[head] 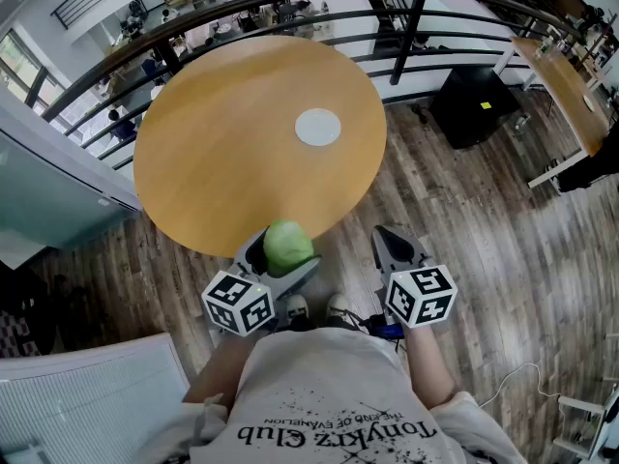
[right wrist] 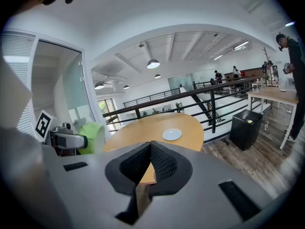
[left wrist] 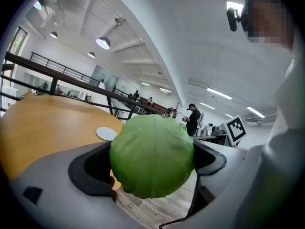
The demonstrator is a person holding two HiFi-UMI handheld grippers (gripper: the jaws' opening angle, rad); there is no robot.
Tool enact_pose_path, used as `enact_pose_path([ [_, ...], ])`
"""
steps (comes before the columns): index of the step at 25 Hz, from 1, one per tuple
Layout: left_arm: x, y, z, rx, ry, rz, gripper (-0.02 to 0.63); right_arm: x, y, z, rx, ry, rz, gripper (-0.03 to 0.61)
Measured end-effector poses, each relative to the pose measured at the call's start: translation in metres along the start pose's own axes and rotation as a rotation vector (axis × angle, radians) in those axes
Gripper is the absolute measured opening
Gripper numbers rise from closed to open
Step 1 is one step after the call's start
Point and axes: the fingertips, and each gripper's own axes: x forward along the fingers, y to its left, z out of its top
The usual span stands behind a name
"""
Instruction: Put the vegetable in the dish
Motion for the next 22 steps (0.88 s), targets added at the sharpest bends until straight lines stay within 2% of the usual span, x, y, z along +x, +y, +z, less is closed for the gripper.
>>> enact_pose_path([
  [7,0.002,0.002,0.002,0.000,-0.002,-0.011,0.494,0.004,0.001,0.001,-0.010,0.007,0.010,0.024],
  [13,-0.001,0.006,0.008,0.003,-0.001,-0.017,0.494,0.005,0.004,0.003,-0.062,0.000,-0.017,0.025],
  [22,-0.003,0.013,0.010,0.012,0.007,-0.032,0.494,0.008,0.006,0.004,-0.068,-0.004,-0.037,0.025],
])
